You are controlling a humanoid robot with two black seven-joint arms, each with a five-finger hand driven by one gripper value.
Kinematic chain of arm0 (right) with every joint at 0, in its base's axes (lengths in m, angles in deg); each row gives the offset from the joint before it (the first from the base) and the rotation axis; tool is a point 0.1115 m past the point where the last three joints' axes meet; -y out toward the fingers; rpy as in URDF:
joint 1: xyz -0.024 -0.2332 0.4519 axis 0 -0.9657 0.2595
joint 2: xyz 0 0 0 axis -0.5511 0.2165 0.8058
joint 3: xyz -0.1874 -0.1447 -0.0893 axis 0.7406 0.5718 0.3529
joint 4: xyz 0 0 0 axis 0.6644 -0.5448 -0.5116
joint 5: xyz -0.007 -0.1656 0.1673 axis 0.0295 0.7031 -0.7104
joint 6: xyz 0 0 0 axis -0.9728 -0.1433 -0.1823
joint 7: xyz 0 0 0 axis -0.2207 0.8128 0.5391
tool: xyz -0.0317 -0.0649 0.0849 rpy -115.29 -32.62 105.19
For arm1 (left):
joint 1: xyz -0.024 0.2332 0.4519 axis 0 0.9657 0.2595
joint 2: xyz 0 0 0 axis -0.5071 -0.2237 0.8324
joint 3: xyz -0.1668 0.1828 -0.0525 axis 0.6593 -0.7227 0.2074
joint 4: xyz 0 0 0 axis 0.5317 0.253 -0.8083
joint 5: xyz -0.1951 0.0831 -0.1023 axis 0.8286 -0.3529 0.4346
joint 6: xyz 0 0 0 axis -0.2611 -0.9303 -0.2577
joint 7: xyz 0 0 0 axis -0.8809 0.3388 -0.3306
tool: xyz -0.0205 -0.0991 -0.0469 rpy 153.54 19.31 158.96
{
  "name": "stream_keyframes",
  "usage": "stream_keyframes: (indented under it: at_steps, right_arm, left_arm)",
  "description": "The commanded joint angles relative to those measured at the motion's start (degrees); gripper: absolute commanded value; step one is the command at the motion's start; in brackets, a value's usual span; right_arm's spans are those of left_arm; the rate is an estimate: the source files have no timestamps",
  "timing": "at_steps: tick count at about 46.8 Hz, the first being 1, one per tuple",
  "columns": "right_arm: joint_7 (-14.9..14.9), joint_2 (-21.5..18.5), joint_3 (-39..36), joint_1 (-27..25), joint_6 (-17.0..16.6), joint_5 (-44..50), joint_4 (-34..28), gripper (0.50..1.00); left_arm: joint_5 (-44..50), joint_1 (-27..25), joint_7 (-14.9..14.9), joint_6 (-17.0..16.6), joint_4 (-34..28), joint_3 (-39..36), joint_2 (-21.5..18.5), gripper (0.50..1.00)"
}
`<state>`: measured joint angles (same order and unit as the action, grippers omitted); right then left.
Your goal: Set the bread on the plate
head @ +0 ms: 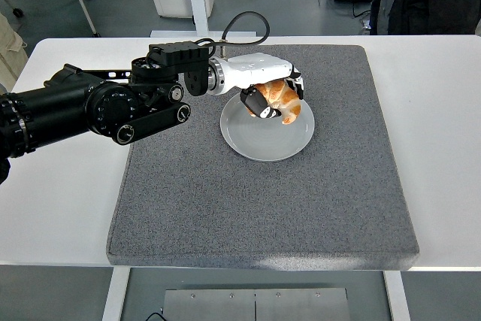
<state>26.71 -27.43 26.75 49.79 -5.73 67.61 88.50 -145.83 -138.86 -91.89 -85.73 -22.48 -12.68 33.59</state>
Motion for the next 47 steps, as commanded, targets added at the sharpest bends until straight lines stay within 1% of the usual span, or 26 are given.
stream_keyframes:
  at_steps: [1, 8, 20, 29, 34, 47]
  right_arm:
    - [0.0, 0.0, 0.0, 0.0, 0.0, 0.0, 0.0, 1.0]
    - [0.0, 0.0, 0.0, 0.0, 0.0, 0.0, 0.0, 1.0]
    - [0.0, 0.0, 0.0, 0.0, 0.0, 0.0, 0.0, 1.0]
    - [0.0, 0.0, 0.0, 0.0, 0.0, 0.0, 0.0, 1.0]
    - [0.0, 0.0, 0.0, 0.0, 0.0, 0.0, 0.0, 1.0]
    - [0.0, 0.0, 0.0, 0.0, -0.1, 0.0, 0.0, 1.0]
  left_arm:
    - [0.1, 0.6, -0.5, -0.5, 1.4, -0.9, 1.5, 0.5]
    - [0.1, 1.6, -1.2, -1.0, 3.0, -2.0, 2.5, 0.5]
    - [0.0, 3.6, -1.5, -1.2, 7.2, -2.5, 5.7, 0.5]
    - [0.3, 4.5, -1.6, -3.5, 7.9, -6.6, 6.0, 0.5]
    - [0.3, 5.2, -2.5, -3.8, 8.1, -6.7, 6.0, 0.5]
    - [0.3, 6.7, -2.7, -4.1, 9.5, -6.7, 6.0, 0.5]
